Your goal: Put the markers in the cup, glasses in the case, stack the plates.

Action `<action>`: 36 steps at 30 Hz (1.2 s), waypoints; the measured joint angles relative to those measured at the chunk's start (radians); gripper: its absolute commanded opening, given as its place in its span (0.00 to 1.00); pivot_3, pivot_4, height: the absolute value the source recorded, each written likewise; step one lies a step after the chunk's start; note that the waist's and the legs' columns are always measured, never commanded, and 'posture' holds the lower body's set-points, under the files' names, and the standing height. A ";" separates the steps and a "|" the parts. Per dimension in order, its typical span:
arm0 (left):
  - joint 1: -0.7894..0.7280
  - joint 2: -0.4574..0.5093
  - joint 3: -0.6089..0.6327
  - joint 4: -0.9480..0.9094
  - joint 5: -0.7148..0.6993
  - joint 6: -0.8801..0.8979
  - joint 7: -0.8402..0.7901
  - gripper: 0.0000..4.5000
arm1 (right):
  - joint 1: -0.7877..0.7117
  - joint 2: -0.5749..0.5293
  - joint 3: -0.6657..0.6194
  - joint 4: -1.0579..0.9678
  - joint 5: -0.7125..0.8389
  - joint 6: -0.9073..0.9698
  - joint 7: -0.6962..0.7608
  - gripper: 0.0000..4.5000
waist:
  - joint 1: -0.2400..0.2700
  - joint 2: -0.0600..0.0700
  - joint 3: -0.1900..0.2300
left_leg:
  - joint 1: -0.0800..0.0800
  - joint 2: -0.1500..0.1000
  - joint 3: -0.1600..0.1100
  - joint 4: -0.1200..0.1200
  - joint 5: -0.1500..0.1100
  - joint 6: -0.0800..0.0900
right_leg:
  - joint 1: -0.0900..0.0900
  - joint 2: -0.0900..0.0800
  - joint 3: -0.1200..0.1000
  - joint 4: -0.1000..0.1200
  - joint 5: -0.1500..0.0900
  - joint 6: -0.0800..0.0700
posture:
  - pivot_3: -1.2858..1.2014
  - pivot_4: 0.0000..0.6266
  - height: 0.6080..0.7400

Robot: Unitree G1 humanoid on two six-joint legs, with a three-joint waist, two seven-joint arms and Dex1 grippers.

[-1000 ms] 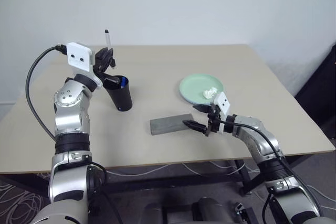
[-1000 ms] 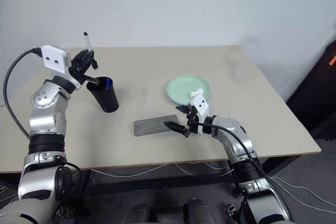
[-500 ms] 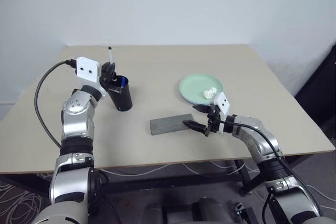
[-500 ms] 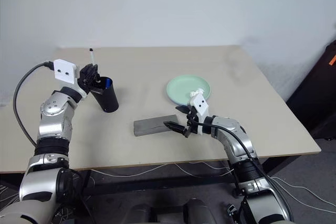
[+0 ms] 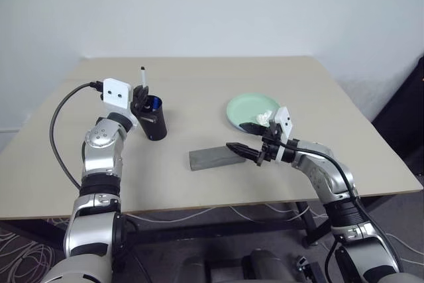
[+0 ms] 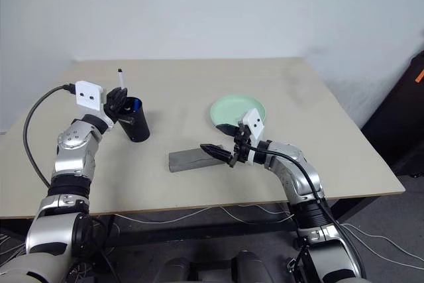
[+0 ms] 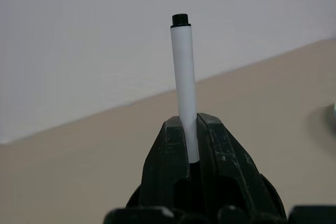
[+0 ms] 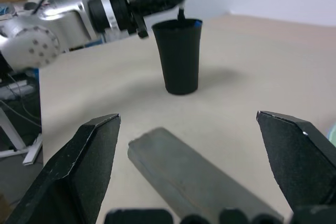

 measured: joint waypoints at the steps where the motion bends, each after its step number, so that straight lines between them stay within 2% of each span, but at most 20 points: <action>1: 0.000 0.000 0.000 0.003 0.000 -0.002 0.001 0.26 | 0.000 0.000 0.000 0.000 0.000 0.001 0.000 1.00 | 0.001 0.000 0.000 | 0.000 0.000 0.000 0.000 0.000 0.000 | 0.000 0.000 0.000 0.000 0.000 0.000 | 0.52 0.00 1.00; 7: 0.000 0.000 -0.001 0.009 0.003 -0.009 0.005 0.72 | 0.000 0.000 0.000 0.000 0.000 0.005 -0.001 1.00 | 0.002 0.000 0.000 | 0.000 0.000 0.000 0.000 0.000 0.000 | 0.000 0.000 0.000 0.000 0.000 0.000 | 0.52 0.00 1.00; 16: 0.000 -0.011 0.002 0.000 -0.005 -0.011 0.009 0.72 | 0.000 0.000 0.000 0.000 -0.001 0.005 -0.002 1.00 | 0.002 0.000 0.000 | 0.000 0.000 0.000 0.000 0.000 0.000 | 0.000 0.000 0.000 0.000 0.000 0.000 | 0.52 0.00 1.00; 21: 0.019 -0.021 0.028 -0.144 -0.096 0.047 -0.041 0.72 | -0.001 0.001 0.001 0.006 -0.003 0.004 -0.004 1.00 | 0.001 0.000 0.000 | 0.000 0.000 0.000 -0.001 0.000 0.000 | 0.000 0.000 0.000 -0.001 0.000 0.000 | 0.52 0.00 1.00; 24: 0.095 -0.024 0.034 -0.323 -0.206 0.163 -0.123 0.72 | -0.004 -0.002 -0.002 0.027 -0.004 0.003 -0.006 1.00 | 0.000 0.000 0.000 | 0.000 0.000 0.001 -0.001 0.000 0.000 | 0.000 0.000 0.001 -0.001 0.000 0.000 | 0.52 0.00 1.00; 28: 0.294 0.009 -0.005 -0.619 -0.316 0.343 -0.245 0.72 | -0.008 -0.015 -0.012 0.049 -0.003 0.003 -0.003 1.00 | -0.001 0.001 0.000 | 0.001 0.001 0.002 -0.003 0.000 0.000 | -0.001 0.000 0.003 -0.001 0.000 0.000 | 0.52 0.00 1.00; 31: 0.409 0.024 -0.047 -0.741 -0.315 0.391 -0.275 0.72 | -0.012 -0.034 -0.027 0.070 -0.002 0.003 0.007 1.00 | 0.002 0.001 0.000 | 0.001 0.000 0.002 -0.002 0.000 0.000 | -0.001 0.000 0.002 -0.001 0.000 -0.001 | 0.52 0.00 1.00; 36: 0.495 0.026 -0.075 -0.775 -0.256 0.376 -0.252 0.72 | -0.013 -0.072 -0.045 0.095 -0.002 0.003 0.037 1.00 | 0.001 0.001 0.000 | 0.002 0.000 0.002 -0.001 0.000 0.000 | 0.000 0.000 0.002 -0.001 -0.001 -0.001 | 0.52 0.00 1.00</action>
